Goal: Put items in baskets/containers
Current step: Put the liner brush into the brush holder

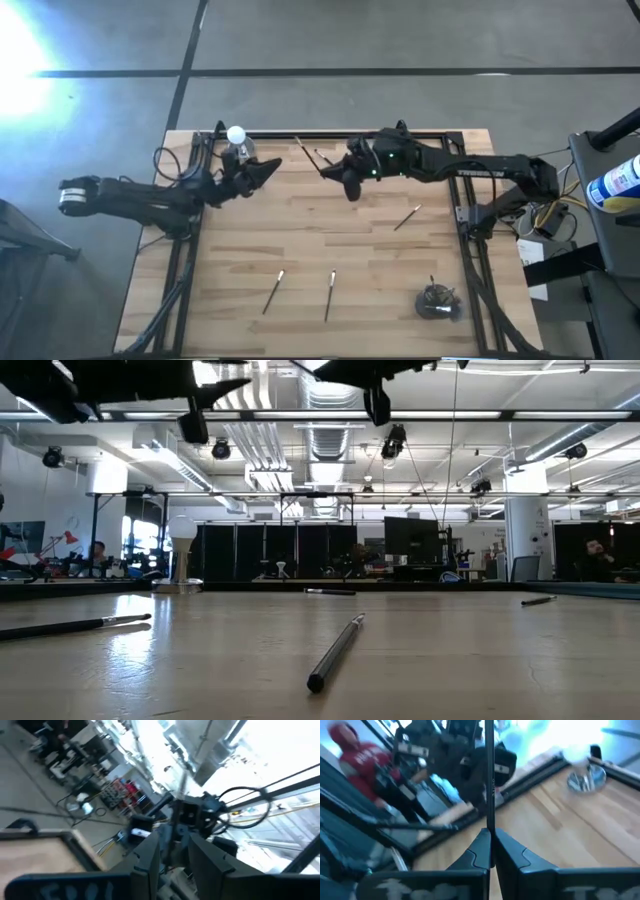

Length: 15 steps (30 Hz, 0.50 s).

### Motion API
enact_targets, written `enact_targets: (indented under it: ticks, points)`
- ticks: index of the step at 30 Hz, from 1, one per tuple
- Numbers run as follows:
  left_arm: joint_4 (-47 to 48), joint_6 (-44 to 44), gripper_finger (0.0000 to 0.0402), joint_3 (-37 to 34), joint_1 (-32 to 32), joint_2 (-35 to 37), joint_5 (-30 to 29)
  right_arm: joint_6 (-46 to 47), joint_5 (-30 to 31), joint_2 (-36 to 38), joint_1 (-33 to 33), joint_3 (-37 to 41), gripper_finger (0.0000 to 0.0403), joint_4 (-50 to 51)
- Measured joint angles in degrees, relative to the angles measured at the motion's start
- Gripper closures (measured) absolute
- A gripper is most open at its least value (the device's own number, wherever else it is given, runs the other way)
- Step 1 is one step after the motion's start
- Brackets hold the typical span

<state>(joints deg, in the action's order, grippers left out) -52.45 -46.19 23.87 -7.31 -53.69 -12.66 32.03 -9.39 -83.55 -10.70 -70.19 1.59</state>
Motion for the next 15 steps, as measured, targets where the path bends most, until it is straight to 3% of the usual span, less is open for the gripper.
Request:
enact_targets:
  ticks: [5,11,15]
  points:
    - [1.21,3.38,0.0306,6.05,0.00,-1.67,3.37,3.47,-0.10,0.63,1.70,0.04,0.0394,-4.73]
    - [12.37,6.58,0.0306,14.54,0.27,-5.30,5.78,4.22,-0.24,0.66,3.54,-0.37,0.0394,-7.68]
    - [13.25,8.36,0.0306,18.39,0.79,-8.34,6.81,4.22,-0.12,0.66,4.14,-1.29,0.0394,-7.93]
